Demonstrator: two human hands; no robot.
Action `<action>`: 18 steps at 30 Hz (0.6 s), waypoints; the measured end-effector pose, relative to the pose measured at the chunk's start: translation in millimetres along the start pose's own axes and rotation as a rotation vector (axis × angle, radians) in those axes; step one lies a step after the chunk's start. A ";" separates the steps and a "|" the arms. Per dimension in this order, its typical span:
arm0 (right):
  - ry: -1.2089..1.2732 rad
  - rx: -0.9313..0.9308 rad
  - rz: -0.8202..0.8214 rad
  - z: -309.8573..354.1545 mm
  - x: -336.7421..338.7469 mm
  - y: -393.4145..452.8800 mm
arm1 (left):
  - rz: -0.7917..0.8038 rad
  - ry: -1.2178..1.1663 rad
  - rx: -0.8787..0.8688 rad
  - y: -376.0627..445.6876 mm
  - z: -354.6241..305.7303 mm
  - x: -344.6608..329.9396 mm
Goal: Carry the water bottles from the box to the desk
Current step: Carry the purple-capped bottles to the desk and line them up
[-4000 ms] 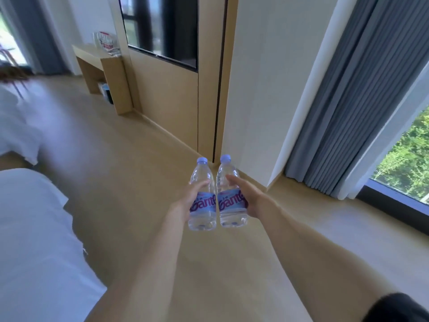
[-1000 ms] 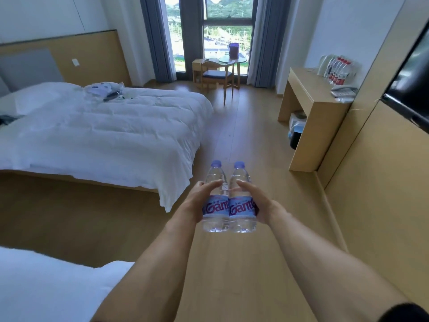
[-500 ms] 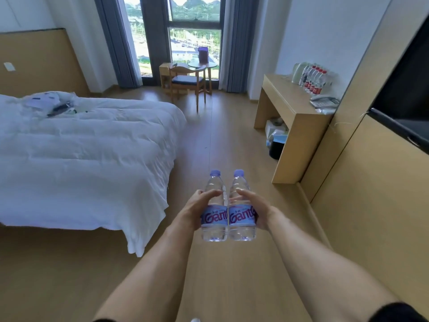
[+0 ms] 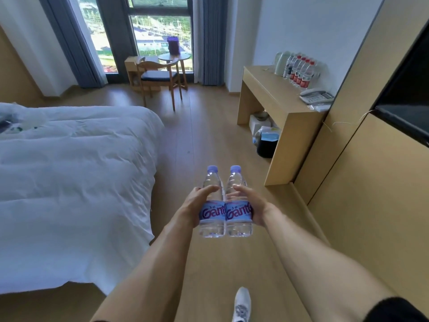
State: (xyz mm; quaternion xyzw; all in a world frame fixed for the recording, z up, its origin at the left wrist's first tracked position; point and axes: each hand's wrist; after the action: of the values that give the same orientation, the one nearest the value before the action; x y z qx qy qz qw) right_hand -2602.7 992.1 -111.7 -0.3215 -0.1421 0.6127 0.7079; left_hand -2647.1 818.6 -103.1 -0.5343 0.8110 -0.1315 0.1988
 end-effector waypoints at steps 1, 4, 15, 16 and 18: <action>-0.004 -0.001 0.002 8.2 1.8 13.6 | -0.003 0.001 0.000 13.7 -5.0 1.1; -0.015 -0.006 0.018 36.6 7.8 59.6 | -0.047 -0.006 -0.003 60.8 -22.3 4.4; -0.085 0.023 0.145 188.9 37.7 222.0 | -0.199 -0.024 -0.041 237.8 -124.7 -3.4; -0.085 0.023 0.154 201.8 41.4 233.3 | -0.214 -0.029 -0.043 251.2 -132.7 -4.9; -0.080 0.023 0.168 224.0 47.5 254.2 | -0.233 -0.040 -0.041 277.2 -146.4 -7.0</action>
State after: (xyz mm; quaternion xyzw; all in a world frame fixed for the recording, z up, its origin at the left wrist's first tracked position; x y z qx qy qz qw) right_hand -2923.3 1111.5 -112.2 -0.2992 -0.1358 0.6837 0.6516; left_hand -2938.2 934.5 -90.0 -0.6313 0.7418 -0.1265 0.1874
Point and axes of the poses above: each hand's wrist, its own y-axis towards the middle knuckle, its own x-axis out of the back of the hand, z = x × y, and after that the axes turned 4 degrees about -x, right-handed
